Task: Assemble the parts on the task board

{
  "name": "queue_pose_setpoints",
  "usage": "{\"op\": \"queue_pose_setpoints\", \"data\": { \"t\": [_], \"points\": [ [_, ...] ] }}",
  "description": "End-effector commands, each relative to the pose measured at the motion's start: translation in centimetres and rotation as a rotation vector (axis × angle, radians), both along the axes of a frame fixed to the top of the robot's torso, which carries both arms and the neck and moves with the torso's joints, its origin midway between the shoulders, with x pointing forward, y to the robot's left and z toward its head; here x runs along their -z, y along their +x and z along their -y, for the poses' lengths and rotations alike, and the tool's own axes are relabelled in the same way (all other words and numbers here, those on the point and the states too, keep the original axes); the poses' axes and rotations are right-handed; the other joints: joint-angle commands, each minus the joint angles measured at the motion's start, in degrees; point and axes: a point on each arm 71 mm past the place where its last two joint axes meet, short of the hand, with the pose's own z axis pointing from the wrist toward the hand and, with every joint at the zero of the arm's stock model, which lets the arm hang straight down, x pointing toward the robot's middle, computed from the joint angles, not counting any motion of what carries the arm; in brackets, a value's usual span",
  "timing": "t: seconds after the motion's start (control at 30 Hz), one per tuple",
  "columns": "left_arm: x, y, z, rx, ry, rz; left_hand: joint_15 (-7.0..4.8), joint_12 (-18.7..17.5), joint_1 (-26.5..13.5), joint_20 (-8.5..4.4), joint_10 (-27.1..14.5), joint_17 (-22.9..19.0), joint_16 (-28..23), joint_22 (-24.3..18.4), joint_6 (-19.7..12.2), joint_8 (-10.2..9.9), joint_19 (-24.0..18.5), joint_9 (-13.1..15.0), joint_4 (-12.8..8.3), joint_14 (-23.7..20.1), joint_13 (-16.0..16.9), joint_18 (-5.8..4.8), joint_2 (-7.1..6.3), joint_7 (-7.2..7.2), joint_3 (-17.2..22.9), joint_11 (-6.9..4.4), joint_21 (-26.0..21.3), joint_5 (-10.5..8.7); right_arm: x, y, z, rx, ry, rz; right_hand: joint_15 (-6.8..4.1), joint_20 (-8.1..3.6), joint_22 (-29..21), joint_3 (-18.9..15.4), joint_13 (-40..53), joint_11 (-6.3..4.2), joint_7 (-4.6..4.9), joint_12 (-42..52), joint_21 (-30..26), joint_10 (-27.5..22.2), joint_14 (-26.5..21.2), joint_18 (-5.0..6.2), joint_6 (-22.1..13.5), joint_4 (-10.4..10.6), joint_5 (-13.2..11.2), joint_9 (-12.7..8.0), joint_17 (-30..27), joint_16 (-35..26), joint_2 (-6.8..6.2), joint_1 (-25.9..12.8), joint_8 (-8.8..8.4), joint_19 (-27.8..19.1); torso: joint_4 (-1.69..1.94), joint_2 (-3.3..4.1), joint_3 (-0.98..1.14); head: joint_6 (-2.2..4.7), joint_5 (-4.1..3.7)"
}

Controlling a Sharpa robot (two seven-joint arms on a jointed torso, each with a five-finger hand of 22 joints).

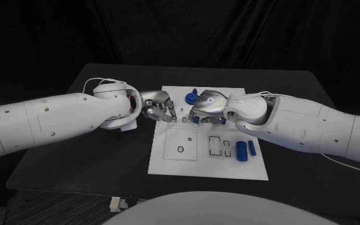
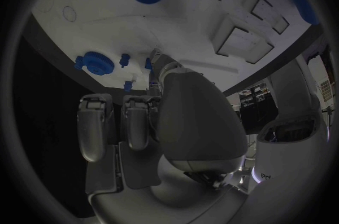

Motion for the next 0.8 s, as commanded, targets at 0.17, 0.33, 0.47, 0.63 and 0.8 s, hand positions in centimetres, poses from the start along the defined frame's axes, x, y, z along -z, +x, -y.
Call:
{"op": "queue_pose_setpoints", "data": {
  "t": [0.17, 0.33, 0.47, 0.63, 0.8],
  "points": [
    [0.1, -0.1, 0.3, 0.018, -0.014, -0.006, 0.27, -0.08, -0.84, 0.09, 0.05, 13.49, -0.23, 11.64, 0.24, 0.31, -0.23, -0.09, 0.17, 5.03, 0.20, -0.01, 0.09, -0.02, 0.60, 0.08, -0.24, -0.35, 0.4, -0.3, -0.1, -0.027, 0.055, 0.033, -0.12, -0.26, 15.05, -0.40, 15.09, -0.27, 0.11, 0.20, 0.36, 6.07, 6.01, -0.91, 3.15, 0.17, -0.45, 1.66, 15.09, 0.17, 0.47, -0.13, 2.11, 6.06, 0.01, -0.02, -0.02, -0.01, 0.18],
    [0.2, -0.1, 0.5, 0.022, -0.013, -0.009, 0.28, -0.09, -1.00, 0.09, 0.04, 13.44, -0.26, 11.63, 0.22, 0.33, -0.25, -0.11, 0.27, 5.00, 0.18, 0.00, 0.13, -0.02, 0.68, 0.09, -0.28, -0.42, 0.7, -0.4, -0.1, -0.020, 0.071, 0.018, -0.14, -0.26, 15.05, -0.97, 15.09, -0.27, 0.56, 0.20, 0.36, 6.07, 6.01, -0.91, 3.95, 0.98, -1.09, 2.52, 15.09, 0.17, 0.48, -1.17, 2.77, 6.06, 0.01, -0.01, -0.01, -0.01, 0.16],
    [0.2, -0.1, 0.5, 0.022, -0.012, -0.010, 0.28, -0.10, -1.08, 0.10, 0.03, 13.48, -0.23, 11.63, 0.21, 0.33, -0.25, -0.12, 0.34, 5.02, 0.16, 0.00, 0.17, -0.02, 0.75, 0.09, -0.28, -0.46, 0.6, -0.4, 0.0, -0.012, 0.115, 0.014, -0.30, -0.39, 15.05, -0.98, 15.09, -0.48, 1.27, 0.20, 0.36, 6.07, 6.01, -0.91, 6.54, 1.77, 2.13, 4.25, 15.09, 0.17, 1.29, -2.04, 4.49, 6.06, -0.01, 0.01, 0.00, -0.01, 0.29],
    [0.3, -0.2, 0.4, 0.021, -0.009, -0.013, 0.29, -0.10, -1.17, 0.10, 0.04, 13.45, -0.25, 11.63, 0.20, 0.34, -0.26, -0.13, 0.41, 5.01, 0.16, 0.01, 0.23, -0.02, 0.82, 0.10, -0.29, -0.48, 0.3, -0.4, 0.5, 0.014, 0.183, 0.003, -0.43, -0.52, 15.05, -0.55, 15.09, -0.51, 1.83, 0.20, 0.36, 6.07, 6.01, -0.91, 8.55, 1.77, 5.84, 6.07, 15.09, 0.17, 1.93, -2.31, 5.85, 6.06, 0.01, 0.01, 0.00, -0.01, 0.36],
    [0.3, -0.2, 0.4, 0.018, -0.005, -0.016, 0.29, -0.17, -1.34, 0.11, -0.01, 13.42, -0.27, 11.62, 0.15, 0.35, -0.28, -0.16, 0.57, 4.99, 0.07, 0.01, 0.38, -0.02, 1.00, 0.09, -0.32, -0.51, 0.1, -0.2, 1.4, 0.080, 0.239, -0.055, -0.46, -0.55, 15.05, -0.57, 15.09, -0.49, 1.90, 0.20, 0.36, 6.07, 6.01, -0.91, 9.26, 1.88, 5.30, 6.75, 15.09, 0.17, 1.96, -2.60, 6.28, 6.06, -0.01, -0.02, -0.01, -0.01, 0.62]
  ]
}}
